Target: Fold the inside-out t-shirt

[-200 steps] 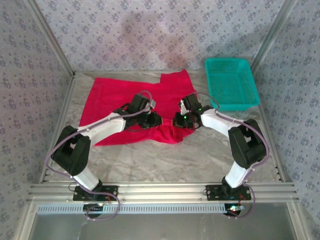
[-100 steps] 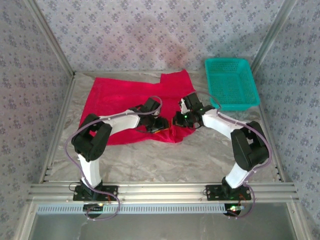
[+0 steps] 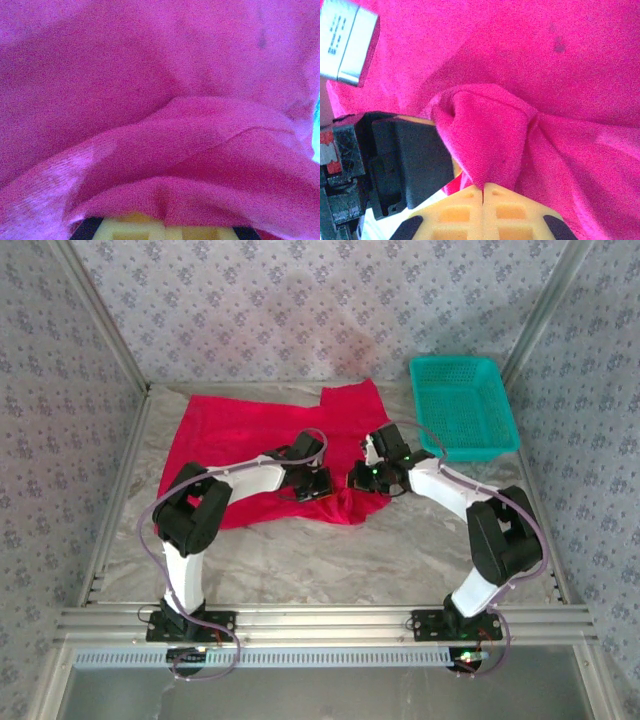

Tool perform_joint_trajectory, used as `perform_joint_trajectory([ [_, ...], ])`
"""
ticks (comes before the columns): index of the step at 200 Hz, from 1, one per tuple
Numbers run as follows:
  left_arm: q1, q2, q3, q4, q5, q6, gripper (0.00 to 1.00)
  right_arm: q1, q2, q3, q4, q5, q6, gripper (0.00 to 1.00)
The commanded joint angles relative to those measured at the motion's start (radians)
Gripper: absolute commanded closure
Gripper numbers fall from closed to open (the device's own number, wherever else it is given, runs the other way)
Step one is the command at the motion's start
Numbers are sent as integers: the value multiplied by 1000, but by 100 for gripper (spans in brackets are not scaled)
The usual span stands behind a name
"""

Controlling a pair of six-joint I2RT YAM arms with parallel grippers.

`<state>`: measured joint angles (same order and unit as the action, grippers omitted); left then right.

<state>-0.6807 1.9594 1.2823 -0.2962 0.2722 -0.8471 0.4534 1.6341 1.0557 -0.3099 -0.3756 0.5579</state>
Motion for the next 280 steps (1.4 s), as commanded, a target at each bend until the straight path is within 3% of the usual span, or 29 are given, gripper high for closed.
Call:
perform_joint_trajectory([
  [1, 7, -62, 38, -53, -10, 19, 100, -31, -13, -12, -20, -5, 0, 100],
  [70, -2, -265, -51, 20, 7, -15, 100, -83, 30, -23, 9, -13, 16, 100],
  [82, -11, -251, -61, 49, 31, -20, 91, -77, 32, -26, 25, -27, 28, 100],
  [123, -39, -173, -47, 63, 35, -26, 86, -57, 28, -25, 23, -25, 33, 100],
  [161, -53, -147, -11, 18, 2, 6, 63, -57, 14, -34, 20, -22, 32, 100],
  [192, -63, -76, 49, -50, -13, 37, 56, -56, 15, -25, 18, -28, 34, 100],
  [247, -71, 19, 89, -85, -26, 55, 64, -69, 7, -23, 12, -27, 32, 100],
  [263, -72, 26, 93, -92, -24, 61, 74, -75, 7, -26, 12, -25, 30, 100],
  [280, -72, 10, 90, -95, -26, 66, 92, -86, 10, -29, 14, -22, 33, 100],
])
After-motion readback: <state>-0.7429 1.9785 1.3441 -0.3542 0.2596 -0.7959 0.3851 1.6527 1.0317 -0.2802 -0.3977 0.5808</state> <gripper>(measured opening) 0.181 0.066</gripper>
